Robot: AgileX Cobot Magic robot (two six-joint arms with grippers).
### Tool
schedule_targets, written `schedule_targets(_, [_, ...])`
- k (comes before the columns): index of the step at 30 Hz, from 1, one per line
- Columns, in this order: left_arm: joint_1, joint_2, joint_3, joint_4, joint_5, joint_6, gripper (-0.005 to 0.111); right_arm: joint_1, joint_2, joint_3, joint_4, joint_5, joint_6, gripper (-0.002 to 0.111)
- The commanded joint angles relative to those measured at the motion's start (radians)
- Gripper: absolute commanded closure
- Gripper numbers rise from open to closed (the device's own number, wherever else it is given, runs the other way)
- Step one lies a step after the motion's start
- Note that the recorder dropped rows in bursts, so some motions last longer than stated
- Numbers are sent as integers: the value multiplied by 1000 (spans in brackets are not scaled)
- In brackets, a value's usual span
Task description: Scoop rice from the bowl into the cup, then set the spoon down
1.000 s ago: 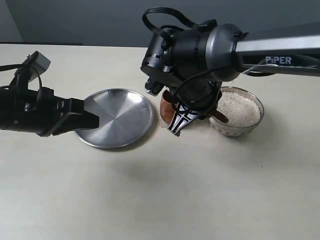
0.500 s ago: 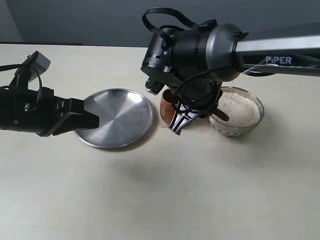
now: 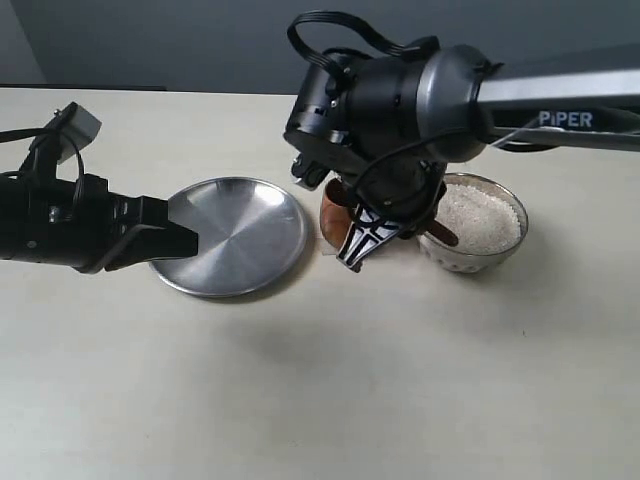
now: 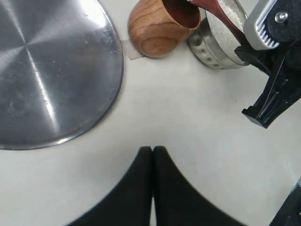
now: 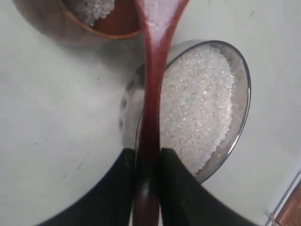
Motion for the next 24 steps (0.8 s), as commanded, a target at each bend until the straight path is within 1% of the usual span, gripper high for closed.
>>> schedule_targets(1, [-4, -1, -4, -8, 8, -1, 106, -1, -12, 61, -13, 4, 15, 109])
schedule_targets(3, [-4, -1, -4, -10, 8, -1, 106, -1, -14, 86, -30, 4, 35, 109])
schedule_targets(10, [-4, -1, -4, -12, 8, -1, 106, -1, -32, 88, -63, 4, 56, 109])
schedule_targets(24, [-4, -1, -4, -14, 8, -1, 106, 1, -35, 84, -126, 4, 47, 109])
